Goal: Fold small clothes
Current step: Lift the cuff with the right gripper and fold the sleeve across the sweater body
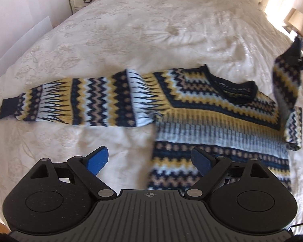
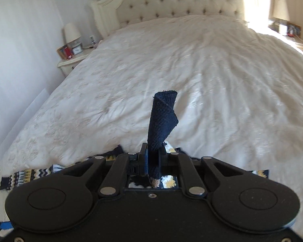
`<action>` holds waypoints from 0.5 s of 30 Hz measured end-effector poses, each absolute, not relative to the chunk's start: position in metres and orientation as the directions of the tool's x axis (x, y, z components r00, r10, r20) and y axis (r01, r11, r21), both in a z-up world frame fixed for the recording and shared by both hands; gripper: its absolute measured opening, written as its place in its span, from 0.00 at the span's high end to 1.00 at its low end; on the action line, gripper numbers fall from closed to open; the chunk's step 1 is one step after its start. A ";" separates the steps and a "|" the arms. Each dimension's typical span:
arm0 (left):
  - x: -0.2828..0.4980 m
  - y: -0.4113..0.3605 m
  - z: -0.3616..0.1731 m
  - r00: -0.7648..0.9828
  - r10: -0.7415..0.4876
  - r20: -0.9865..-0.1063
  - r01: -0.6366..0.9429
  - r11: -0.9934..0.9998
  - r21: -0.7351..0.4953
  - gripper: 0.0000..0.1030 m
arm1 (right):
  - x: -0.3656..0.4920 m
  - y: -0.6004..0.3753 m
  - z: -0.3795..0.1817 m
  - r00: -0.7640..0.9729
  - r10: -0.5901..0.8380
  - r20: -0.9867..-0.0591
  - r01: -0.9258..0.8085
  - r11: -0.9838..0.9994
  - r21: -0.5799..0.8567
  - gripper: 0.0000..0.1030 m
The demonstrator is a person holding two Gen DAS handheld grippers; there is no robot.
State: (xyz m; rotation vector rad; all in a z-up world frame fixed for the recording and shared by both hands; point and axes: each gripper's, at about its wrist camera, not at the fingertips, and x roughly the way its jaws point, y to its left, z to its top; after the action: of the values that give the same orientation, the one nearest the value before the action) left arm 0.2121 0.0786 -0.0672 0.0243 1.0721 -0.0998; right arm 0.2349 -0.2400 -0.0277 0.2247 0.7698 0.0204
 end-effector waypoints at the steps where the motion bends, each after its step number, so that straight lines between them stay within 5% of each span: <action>1: 0.215 0.084 -0.069 0.472 -0.064 -0.879 0.089 0.996 -0.025 0.13 | 0.243 -0.222 -0.037 0.706 0.118 -0.698 0.035 0.979 0.201 0.85; 9: 0.235 0.113 -0.079 0.455 -0.041 -0.890 0.051 0.999 -0.020 0.13 | 0.264 -0.126 -0.103 0.583 0.224 -0.781 -0.126 0.975 0.185 0.83; 13: 0.247 0.113 -0.085 0.447 -0.055 -0.893 0.047 0.998 -0.038 0.13 | 0.254 -0.099 -0.117 0.555 0.287 -0.781 -0.204 0.957 0.207 0.69; 15: 0.254 0.110 -0.088 0.447 -0.068 -0.892 0.054 0.997 -0.049 0.13 | 0.251 -0.095 -0.119 0.546 0.318 -0.775 -0.232 0.946 0.225 0.48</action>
State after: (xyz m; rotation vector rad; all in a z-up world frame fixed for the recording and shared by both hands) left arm 0.2541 0.1098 -0.0881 -0.0140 1.1050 -0.0752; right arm 0.2508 -0.0954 -0.1195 0.1004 0.9379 0.3265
